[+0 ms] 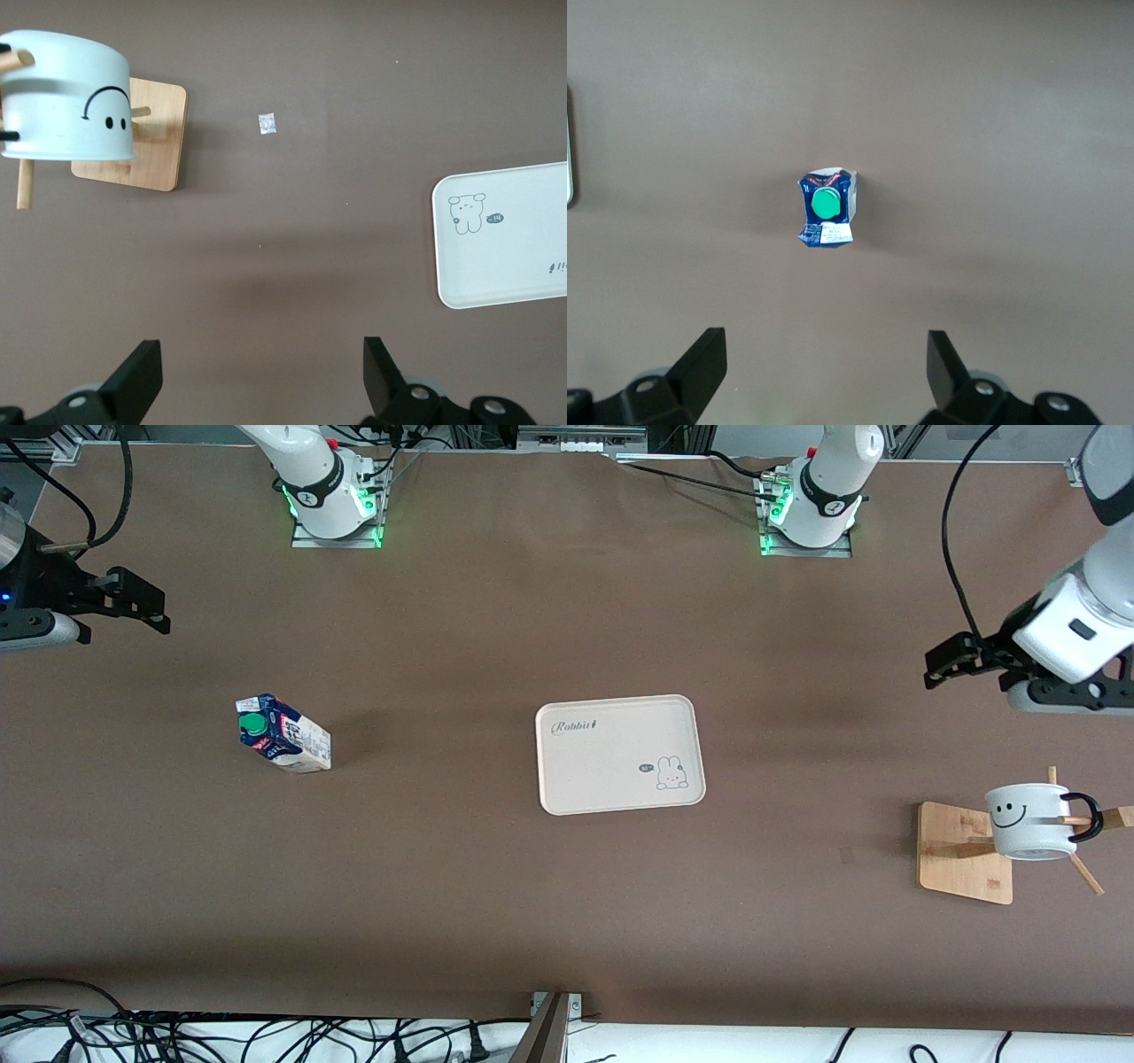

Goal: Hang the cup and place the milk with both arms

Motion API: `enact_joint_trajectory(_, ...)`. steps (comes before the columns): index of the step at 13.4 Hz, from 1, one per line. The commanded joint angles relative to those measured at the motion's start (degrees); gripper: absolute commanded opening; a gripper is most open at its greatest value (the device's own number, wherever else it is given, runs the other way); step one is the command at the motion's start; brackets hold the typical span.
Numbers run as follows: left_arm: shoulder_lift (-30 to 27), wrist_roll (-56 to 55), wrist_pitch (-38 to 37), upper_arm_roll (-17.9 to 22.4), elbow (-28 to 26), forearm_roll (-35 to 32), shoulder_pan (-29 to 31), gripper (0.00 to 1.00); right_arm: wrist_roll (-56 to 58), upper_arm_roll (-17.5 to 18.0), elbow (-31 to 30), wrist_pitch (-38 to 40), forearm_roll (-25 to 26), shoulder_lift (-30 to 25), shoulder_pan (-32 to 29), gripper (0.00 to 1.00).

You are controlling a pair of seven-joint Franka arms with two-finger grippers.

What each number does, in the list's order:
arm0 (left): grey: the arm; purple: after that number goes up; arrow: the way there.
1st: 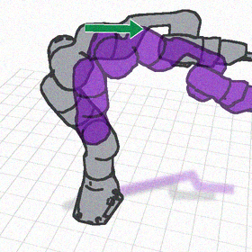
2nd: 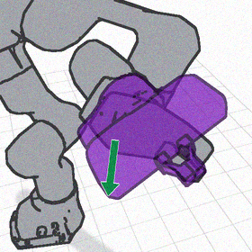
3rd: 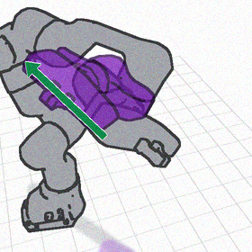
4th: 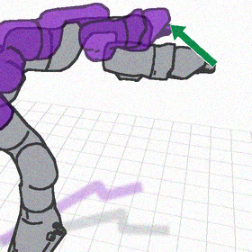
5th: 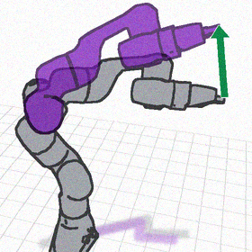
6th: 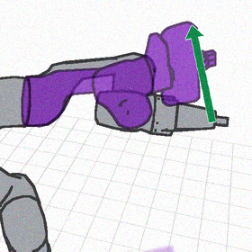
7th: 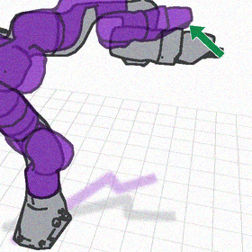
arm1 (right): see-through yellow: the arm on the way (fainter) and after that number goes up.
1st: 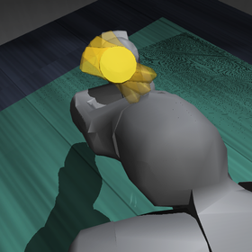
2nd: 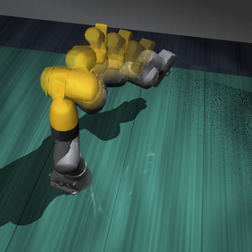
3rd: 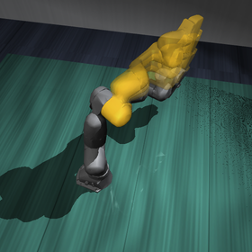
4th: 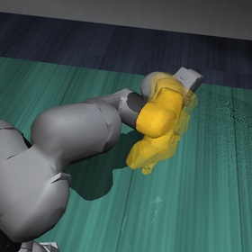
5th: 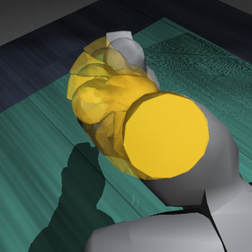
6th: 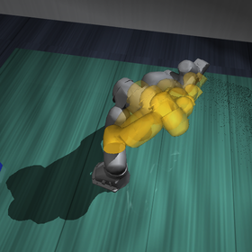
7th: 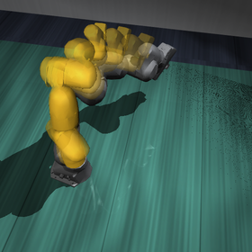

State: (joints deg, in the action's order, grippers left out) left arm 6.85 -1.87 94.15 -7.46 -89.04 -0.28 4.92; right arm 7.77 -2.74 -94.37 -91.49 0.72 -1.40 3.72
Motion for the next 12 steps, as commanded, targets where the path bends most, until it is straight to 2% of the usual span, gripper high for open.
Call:
enact_joint_trajectory(1, 5.28, 0.38, -3.62, -0.98, 7.83, -3.39, -0.26, 1.0, -0.57, -0.25, 1.3, -0.88, 1.12, 0.96, 0.33, 1.0)
enact_joint_trajectory(9, 4.24, -0.23, -3.09, -1.07, 8.01, -2.97, 0.09, 1.0, -0.66, -0.16, 1.56, -0.8, 1.12, 0.96, 0.5, 1.0)
enact_joint_trajectory(10, 3.27, -0.24, -1.52, -1.07, 7.05, -2.53, 0.09, 1.0, -0.66, -0.16, 1.56, -0.8, 1.12, 0.87, 0.5, 1.0)
enact_joint_trajectory(11, 2.04, -0.24, 1.97, -1.07, 3.73, -2.35, 0.44, 1.0, -0.66, -0.16, 1.56, -0.8, 1.12, 0.96, 0.59, 1.0)
enact_joint_trajectory(12, -1.89, -0.41, 6.1, -1.16, -1.52, -2.35, 0.27, 1.0, -0.66, -0.07, 1.56, -0.8, 1.12, 0.96, 0.59, 1.0)
